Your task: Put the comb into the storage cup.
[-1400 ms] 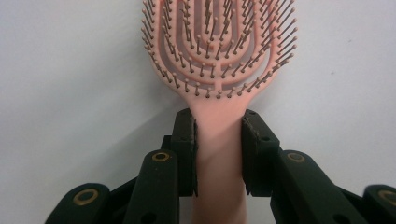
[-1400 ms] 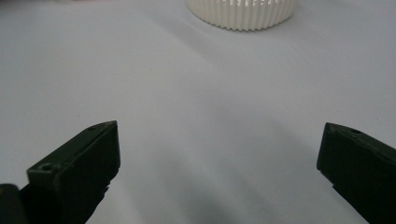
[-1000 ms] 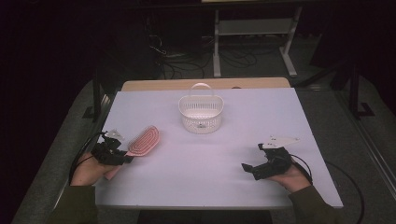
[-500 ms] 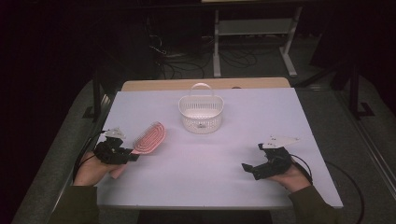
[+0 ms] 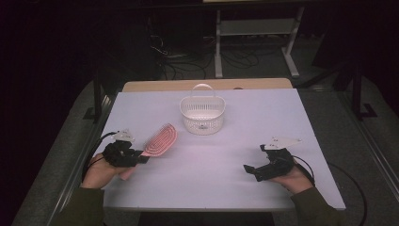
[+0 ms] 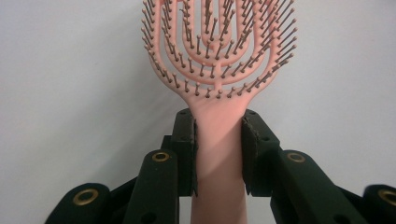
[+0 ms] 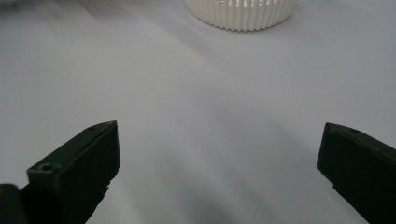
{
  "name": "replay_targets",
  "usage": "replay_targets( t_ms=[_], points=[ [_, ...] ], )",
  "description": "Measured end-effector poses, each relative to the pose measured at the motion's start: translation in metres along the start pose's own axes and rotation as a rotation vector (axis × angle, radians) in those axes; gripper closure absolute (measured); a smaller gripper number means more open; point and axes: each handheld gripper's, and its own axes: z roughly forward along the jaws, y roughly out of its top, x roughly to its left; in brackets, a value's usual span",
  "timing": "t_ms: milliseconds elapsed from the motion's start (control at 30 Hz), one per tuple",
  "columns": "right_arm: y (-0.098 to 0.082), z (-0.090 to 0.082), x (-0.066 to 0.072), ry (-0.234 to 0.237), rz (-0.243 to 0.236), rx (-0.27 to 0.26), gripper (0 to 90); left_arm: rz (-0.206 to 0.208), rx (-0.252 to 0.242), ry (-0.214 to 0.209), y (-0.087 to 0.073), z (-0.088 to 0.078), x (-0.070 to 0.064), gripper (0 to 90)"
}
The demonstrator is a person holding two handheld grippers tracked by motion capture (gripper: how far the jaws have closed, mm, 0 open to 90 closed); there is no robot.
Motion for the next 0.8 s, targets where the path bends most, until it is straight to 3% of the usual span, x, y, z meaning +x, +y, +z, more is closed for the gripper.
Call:
replay_targets(
  t_ms=[267, 800],
  points=[
    [0.0, 0.0, 0.0, 0.0, -0.001, -0.001, 0.0, 0.016, -0.013, -0.035, 0.007, 0.007, -0.01, 70.6],
    [0.0, 0.0, 0.0, 0.001, 0.0, -0.004, 0.0, 0.043, -0.07, -0.049, 0.019, 0.017, -0.03, 70.5]
  ],
)
